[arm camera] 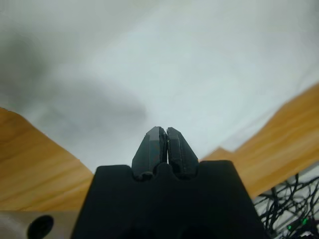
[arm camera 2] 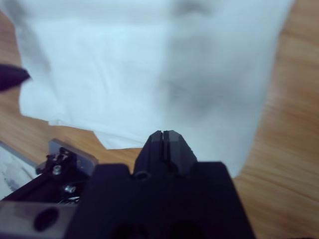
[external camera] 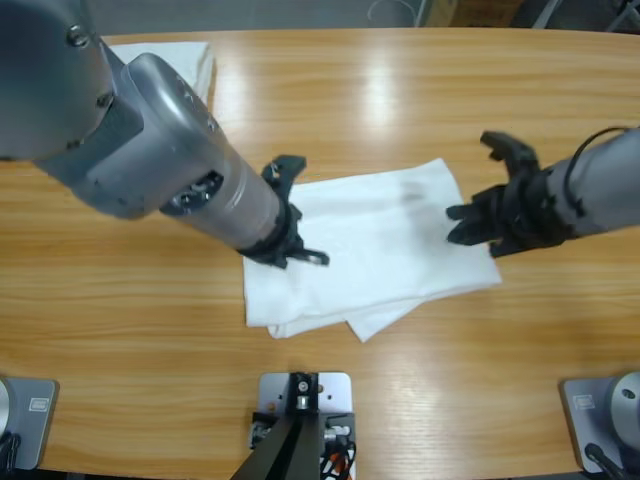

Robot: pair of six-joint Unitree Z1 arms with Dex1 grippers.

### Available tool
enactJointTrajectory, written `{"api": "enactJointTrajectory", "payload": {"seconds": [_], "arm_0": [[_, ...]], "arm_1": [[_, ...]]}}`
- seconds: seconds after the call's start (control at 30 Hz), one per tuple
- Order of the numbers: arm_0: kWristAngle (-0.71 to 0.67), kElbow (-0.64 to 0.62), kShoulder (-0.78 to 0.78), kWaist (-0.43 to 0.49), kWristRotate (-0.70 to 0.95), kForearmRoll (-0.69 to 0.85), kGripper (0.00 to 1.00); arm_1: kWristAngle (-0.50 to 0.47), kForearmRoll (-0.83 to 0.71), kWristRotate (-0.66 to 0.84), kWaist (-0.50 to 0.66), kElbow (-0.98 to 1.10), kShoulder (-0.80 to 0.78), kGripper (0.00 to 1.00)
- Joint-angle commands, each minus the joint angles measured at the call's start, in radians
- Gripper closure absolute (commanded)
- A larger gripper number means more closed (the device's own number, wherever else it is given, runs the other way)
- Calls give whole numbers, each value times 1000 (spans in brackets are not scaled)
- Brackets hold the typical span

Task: Fold clothes

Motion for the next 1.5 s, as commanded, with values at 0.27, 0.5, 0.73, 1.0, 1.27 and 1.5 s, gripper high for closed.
{"api": "enactJointTrajectory", "payload": {"seconds": [0.27, 0.5, 0.73, 1.0, 1.27, 1.5], "arm_0": [[13, -48, 195, 100, -29, -6, 1000], [16, -43, 197, 130, -31, -6, 1000], [14, -44, 209, 131, -31, -7, 1000], [76, 36, 107, 220, -21, -10, 1000], [110, 65, -75, 272, 7, -8, 1000], [106, 186, -253, 259, 8, 37, 1000]], "arm_1": [[-31, -131, 34, 17, 152, 173, 1000], [-164, 12, 162, 17, 140, 162, 1000], [-194, 130, 234, 17, 125, 118, 1000], [-196, 146, 235, 18, 122, 76, 1000], [-149, 116, 245, -5, 86, -101, 41], [-37, 88, 74, -176, 63, -119, 431]]}}
